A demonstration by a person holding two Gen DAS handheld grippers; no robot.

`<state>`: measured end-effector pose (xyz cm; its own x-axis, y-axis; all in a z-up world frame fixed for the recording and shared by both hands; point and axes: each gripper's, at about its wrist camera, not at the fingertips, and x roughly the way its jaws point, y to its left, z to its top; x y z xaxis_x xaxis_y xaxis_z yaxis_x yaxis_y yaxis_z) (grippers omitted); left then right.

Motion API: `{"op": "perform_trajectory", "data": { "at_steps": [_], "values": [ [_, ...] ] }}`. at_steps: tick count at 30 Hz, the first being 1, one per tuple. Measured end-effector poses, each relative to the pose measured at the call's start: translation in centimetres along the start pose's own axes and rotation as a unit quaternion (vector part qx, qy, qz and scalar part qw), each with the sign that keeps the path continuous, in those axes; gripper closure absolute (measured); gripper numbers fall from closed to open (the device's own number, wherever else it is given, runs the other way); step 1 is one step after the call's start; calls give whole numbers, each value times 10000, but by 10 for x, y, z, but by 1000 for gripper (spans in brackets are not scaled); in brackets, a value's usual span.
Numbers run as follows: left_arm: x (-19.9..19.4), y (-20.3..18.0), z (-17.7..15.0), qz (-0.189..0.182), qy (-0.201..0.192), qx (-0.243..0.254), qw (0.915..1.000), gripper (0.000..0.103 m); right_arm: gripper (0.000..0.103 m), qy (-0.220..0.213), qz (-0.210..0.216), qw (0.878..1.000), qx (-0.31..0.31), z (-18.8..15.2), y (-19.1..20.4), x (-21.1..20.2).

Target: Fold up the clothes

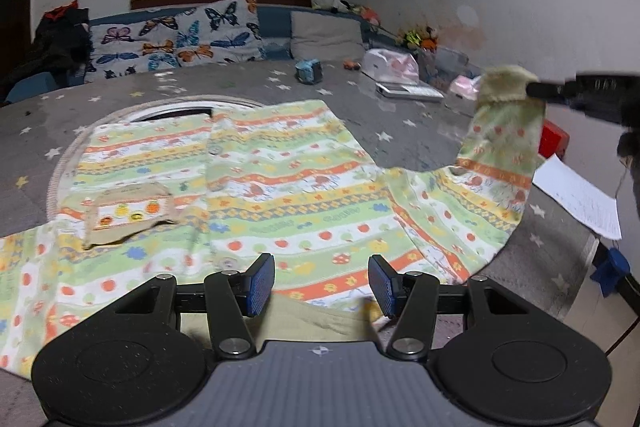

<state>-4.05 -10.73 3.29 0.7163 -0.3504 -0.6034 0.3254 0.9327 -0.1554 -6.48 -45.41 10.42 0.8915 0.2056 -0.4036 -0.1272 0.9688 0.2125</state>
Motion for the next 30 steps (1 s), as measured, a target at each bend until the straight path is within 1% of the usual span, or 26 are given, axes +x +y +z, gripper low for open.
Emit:
{"op": "perform_trajectory", "data": {
  "at_steps": [4,8,15,18,21,22,24,26,27,30],
  "values": [
    [-16,16,-2,127,-173,-190,9996,48,96,-11,722,9968,-330,15,49,13],
    [-31,35,-8,315,-287,-415,9982,48,96,111,1295,9893,-657,17,99,34],
    [-46,61,-18,582,-356,-752,9948,48,96,566,2018,9725,-1011,1,173,75],
    [-49,68,-23,633,-344,-857,9937,48,96,787,2213,9649,-1177,-11,199,88],
    [-50,70,-25,677,-340,-898,9931,48,95,946,2312,9597,-1289,-24,218,97],
    [-50,71,-25,692,-332,-914,9929,48,94,994,2324,9586,-1313,-28,221,98],
    [-51,72,-26,696,-332,-931,9927,48,88,1091,2346,9563,-1362,-36,227,100],
    [-52,72,-25,708,-346,-906,9928,48,85,1114,2360,9553,-1388,-39,225,97],
    [-53,72,-24,716,-359,-896,9928,48,85,1101,2350,9555,-1402,-38,222,93],
    [-54,74,-20,743,-414,-894,9924,48,83,1053,2221,9584,-1454,-35,203,80]
  ]
}}
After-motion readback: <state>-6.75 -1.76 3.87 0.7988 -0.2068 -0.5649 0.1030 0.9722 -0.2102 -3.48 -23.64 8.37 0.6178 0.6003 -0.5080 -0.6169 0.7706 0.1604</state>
